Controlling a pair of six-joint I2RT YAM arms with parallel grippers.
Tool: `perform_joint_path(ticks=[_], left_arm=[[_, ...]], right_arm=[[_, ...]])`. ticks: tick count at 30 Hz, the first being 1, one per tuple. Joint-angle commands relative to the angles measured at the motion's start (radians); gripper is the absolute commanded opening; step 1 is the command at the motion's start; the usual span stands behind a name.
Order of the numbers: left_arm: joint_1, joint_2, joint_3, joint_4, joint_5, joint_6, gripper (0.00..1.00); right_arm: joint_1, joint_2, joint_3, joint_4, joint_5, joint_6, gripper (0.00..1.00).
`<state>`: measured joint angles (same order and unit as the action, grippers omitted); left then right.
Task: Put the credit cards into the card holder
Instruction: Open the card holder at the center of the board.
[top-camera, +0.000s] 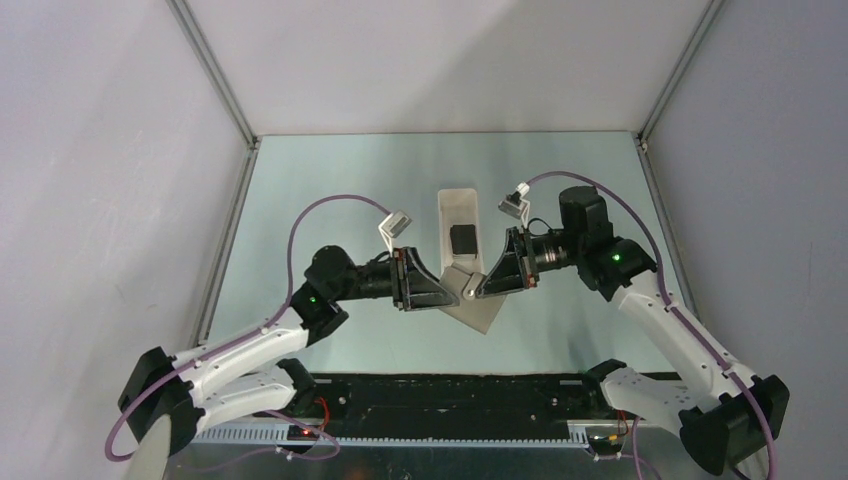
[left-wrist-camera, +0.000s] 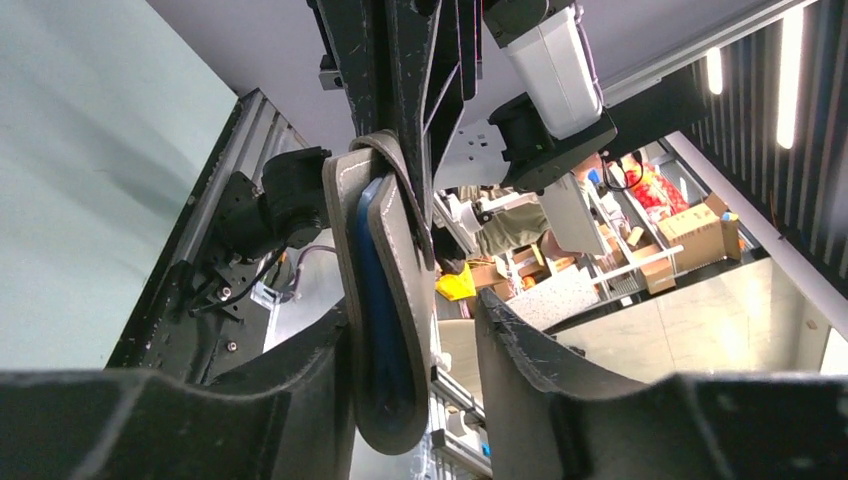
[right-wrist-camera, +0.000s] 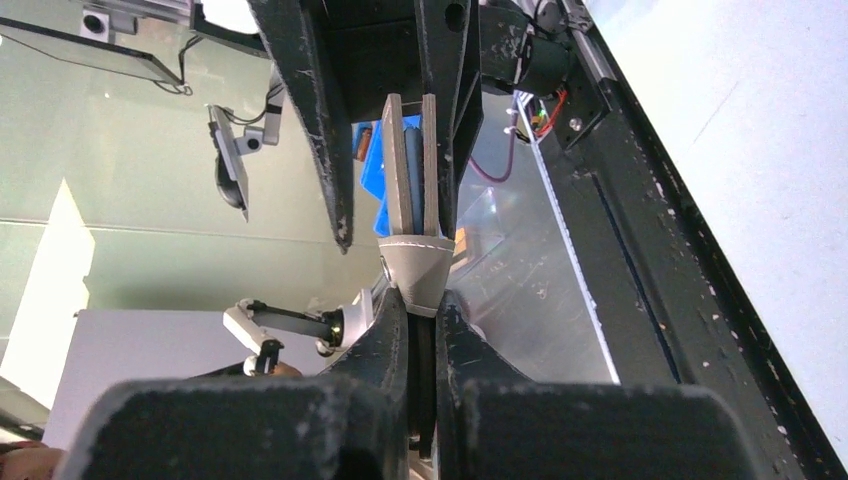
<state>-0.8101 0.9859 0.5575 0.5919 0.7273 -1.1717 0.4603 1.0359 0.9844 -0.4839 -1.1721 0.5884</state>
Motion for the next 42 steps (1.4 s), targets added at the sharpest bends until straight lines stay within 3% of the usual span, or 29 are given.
perform_joint_path(ticks=[1,2,3,5,6,7,8,9,10,12,16,19,27,34,36,42], left_arm=[[-0.001,-0.027,0.000,0.059,0.057,-0.027,0.34],[-0.001,-0.023,0.000,0.059,0.062,-0.027,0.27],[0.000,-0.021,0.000,0.059,0.063,-0.033,0.10],[-0.001,-0.015,-0.001,0.059,0.057,-0.043,0.01],[-0.001,-0.015,-0.005,0.059,0.044,-0.045,0.01],[-0.002,-0.017,-0.007,0.058,0.030,-0.048,0.00],[-0.002,-0.020,-0.015,0.056,-0.004,-0.050,0.00],[0.000,-0.022,-0.017,0.044,-0.034,-0.050,0.00],[0.000,-0.022,-0.017,0.015,-0.048,-0.049,0.00],[0.000,-0.020,-0.009,-0.056,-0.089,-0.041,0.00],[-0.001,-0.020,0.007,-0.178,-0.162,-0.072,0.00],[-0.001,-0.015,0.029,-0.241,-0.177,-0.101,0.00],[-0.001,-0.030,0.057,-0.361,-0.187,-0.180,0.00],[-0.002,-0.038,0.079,-0.417,-0.185,-0.195,0.00],[-0.001,-0.038,0.082,-0.427,-0.184,-0.195,0.00],[-0.009,-0.041,0.089,-0.444,-0.177,-0.194,0.00]], right_arm=[[0.008,0.008,0.043,0.116,0.011,0.066,0.00],[0.010,0.009,0.042,0.125,0.018,0.074,0.00],[0.011,0.008,0.043,0.128,0.028,0.076,0.00],[0.010,-0.003,0.042,0.117,0.071,0.070,0.17],[0.008,-0.015,0.042,0.100,0.112,0.057,0.33],[0.006,-0.022,0.042,0.088,0.134,0.049,0.43],[0.000,-0.038,0.044,0.059,0.185,0.028,0.63],[-0.002,-0.046,0.047,0.040,0.212,0.014,0.71],[-0.003,-0.063,0.060,-0.009,0.281,-0.020,0.85],[-0.002,-0.086,0.089,-0.086,0.393,-0.075,0.95],[0.062,-0.103,0.164,-0.220,0.629,-0.200,0.99],[0.184,-0.100,0.213,-0.293,0.846,-0.286,0.99],[0.471,-0.052,0.252,-0.341,1.246,-0.388,0.99],[0.657,0.036,0.261,-0.347,1.435,-0.409,0.98],[0.676,0.056,0.268,-0.355,1.486,-0.396,0.96],[0.688,0.086,0.274,-0.369,1.578,-0.372,0.75]])
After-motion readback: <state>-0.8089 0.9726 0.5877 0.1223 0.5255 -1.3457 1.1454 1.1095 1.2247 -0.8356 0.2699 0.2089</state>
